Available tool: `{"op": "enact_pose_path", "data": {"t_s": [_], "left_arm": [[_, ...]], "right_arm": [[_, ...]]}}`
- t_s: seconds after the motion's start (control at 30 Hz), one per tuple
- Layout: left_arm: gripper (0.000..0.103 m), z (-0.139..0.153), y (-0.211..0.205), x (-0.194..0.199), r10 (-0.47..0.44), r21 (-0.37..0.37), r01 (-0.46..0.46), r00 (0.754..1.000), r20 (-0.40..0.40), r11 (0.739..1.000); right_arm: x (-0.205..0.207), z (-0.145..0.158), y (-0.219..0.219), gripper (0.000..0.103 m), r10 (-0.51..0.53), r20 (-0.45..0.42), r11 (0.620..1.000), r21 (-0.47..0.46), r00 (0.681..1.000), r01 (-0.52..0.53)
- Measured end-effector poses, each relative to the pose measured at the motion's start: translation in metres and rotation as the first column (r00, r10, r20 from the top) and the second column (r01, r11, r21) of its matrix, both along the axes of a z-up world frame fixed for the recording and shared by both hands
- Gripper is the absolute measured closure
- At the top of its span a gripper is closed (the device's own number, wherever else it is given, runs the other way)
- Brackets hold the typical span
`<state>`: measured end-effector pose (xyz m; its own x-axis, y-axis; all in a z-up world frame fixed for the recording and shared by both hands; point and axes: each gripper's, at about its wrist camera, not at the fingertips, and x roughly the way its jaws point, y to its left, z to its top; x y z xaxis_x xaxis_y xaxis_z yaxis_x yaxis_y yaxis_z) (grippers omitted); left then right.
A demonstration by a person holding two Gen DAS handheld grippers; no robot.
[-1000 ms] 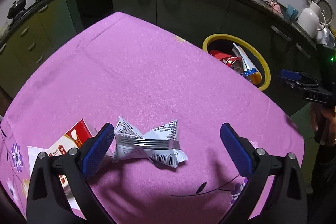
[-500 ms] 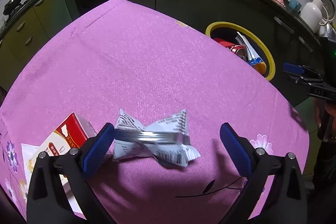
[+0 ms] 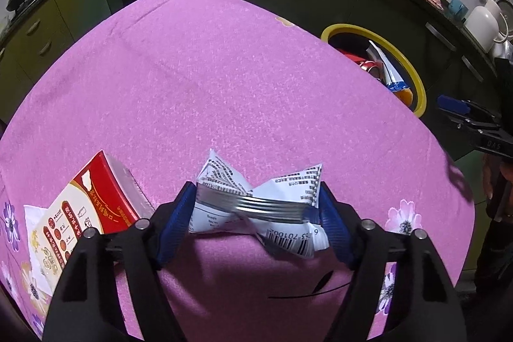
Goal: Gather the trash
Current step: 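Carry the wrapper over the bin and release it with the left gripper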
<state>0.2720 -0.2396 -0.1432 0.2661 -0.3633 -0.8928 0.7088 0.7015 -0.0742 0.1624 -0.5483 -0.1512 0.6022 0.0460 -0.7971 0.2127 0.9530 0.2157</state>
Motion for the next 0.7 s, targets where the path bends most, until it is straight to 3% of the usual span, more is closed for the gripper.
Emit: {"op": "enact_pose_path", "data": {"t_s": [0.37,0.57,0.7], "left_arm": [[0.032,0.038,-0.017,-0.024,-0.057,-0.048,0.060,0.997,0.048,0.997],[0.032,0.065,-0.069,-0.040,-0.176,-0.086,0.182,0.982,0.066,0.980],[0.032,0.071,-0.122,-0.042,-0.269,-0.091,0.277,0.959,0.093,0.956]], "right_arm": [[-0.018,0.024,-0.009,0.031,-0.025,0.074,1.000,0.003,0.997,0.025],[-0.042,0.036,-0.037,0.030,-0.107,0.105,0.994,-0.011,0.989,0.109],[-0.057,0.036,-0.057,0.030,-0.160,0.102,0.987,-0.009,0.982,0.162]]}}
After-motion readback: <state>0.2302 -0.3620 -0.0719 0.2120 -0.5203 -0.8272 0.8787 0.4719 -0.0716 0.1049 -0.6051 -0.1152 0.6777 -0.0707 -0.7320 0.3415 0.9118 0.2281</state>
